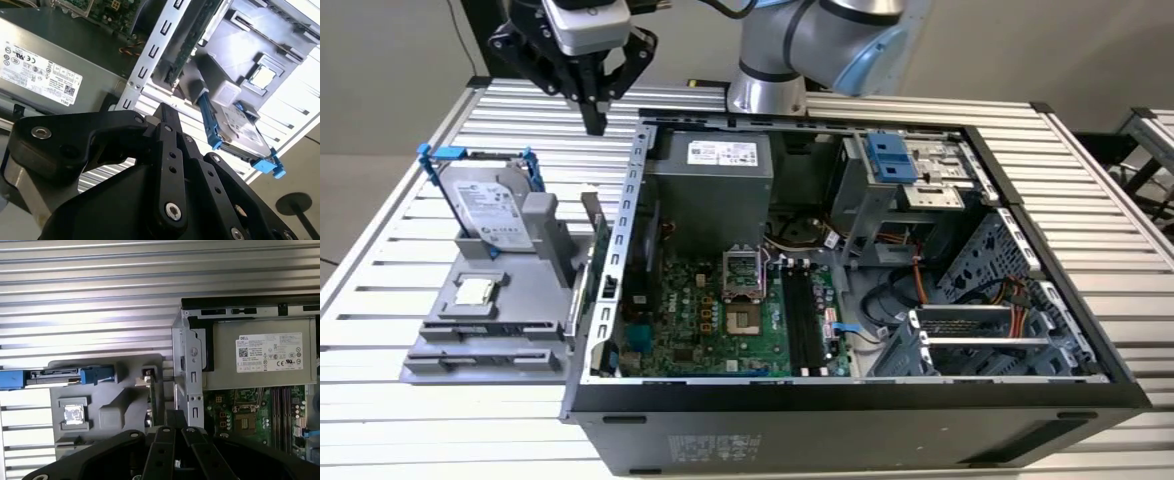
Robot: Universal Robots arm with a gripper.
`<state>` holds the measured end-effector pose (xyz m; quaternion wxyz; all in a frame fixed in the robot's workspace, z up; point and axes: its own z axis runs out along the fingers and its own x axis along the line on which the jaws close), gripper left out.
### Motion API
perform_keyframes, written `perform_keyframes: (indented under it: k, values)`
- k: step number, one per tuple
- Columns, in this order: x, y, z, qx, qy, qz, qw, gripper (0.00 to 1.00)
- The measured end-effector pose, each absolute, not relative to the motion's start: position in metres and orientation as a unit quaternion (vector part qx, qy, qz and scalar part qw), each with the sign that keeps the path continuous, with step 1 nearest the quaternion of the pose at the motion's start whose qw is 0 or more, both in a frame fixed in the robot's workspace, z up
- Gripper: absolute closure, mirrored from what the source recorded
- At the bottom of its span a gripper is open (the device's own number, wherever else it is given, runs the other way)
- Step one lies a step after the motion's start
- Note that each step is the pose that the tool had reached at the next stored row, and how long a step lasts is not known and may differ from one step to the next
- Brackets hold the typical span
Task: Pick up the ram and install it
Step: 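Reach for the ram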
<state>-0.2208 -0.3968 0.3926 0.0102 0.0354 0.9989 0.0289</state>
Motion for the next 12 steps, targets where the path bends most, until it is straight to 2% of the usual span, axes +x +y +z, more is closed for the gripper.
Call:
perform_keyframes:
  k: [12]
  values:
    - [-0.247, -0.397, 0.393, 0.035, 0.999, 0.029, 0.01, 1.0]
